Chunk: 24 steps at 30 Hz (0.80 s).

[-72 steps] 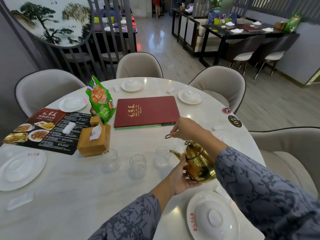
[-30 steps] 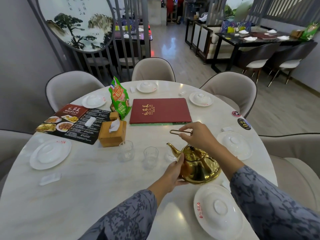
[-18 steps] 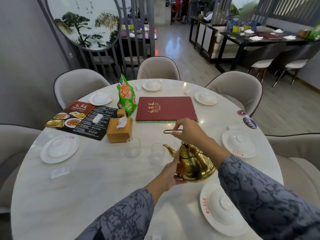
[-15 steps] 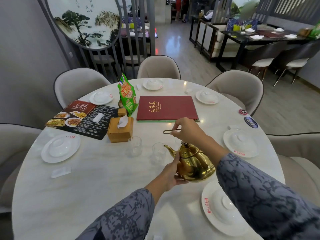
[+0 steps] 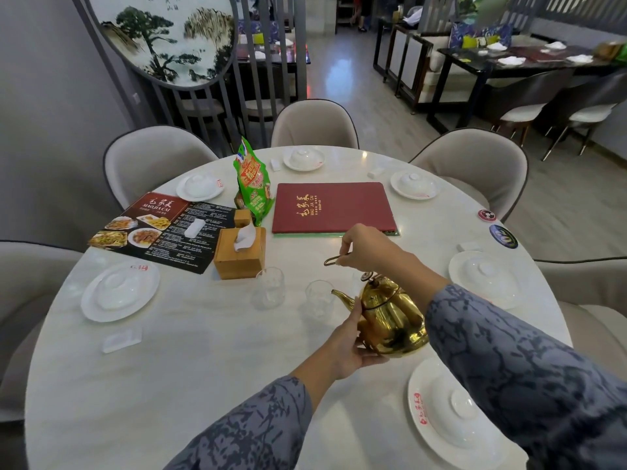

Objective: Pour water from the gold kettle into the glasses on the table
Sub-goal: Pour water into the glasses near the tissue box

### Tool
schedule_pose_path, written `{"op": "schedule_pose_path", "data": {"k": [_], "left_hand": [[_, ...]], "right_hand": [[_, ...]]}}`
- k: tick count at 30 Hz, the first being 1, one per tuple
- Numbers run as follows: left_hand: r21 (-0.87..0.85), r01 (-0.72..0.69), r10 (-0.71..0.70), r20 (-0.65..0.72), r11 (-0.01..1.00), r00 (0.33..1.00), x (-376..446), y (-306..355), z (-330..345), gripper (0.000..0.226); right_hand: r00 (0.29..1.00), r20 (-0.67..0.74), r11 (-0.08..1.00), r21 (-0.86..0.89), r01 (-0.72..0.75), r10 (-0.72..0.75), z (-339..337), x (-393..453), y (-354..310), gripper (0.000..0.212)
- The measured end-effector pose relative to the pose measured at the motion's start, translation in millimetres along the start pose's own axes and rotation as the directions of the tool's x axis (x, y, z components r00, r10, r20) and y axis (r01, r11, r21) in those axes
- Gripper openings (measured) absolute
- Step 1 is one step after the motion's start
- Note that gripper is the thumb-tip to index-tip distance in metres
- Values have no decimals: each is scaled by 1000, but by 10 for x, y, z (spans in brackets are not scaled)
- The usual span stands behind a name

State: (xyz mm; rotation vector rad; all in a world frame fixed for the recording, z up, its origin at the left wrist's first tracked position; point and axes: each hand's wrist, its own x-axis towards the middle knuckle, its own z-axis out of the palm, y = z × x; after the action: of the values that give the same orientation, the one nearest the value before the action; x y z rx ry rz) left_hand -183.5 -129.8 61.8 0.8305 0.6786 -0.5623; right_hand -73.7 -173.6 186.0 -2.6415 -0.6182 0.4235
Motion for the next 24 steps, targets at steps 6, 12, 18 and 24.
{"op": "schedule_pose_path", "data": {"k": [6, 12, 18, 24], "left_hand": [[-25, 28, -27, 20, 999, 999, 30, 63, -31, 65], [-41, 35, -33, 32, 999, 999, 65, 108, -57, 69], [-62, 42, -38, 53, 997, 998, 89, 140, -64, 70], [-79, 49, -44, 69, 996, 997, 86, 157, -62, 62]], "right_hand": [[999, 30, 1000, -12, 12, -11, -40, 84, -69, 15], [999, 49, 1000, -19, 13, -12, -56, 149, -126, 15], [998, 63, 1000, -24, -5, 6, -81, 189, -166, 17], [997, 79, 1000, -27, -5, 7, -107, 192, -201, 19]]}}
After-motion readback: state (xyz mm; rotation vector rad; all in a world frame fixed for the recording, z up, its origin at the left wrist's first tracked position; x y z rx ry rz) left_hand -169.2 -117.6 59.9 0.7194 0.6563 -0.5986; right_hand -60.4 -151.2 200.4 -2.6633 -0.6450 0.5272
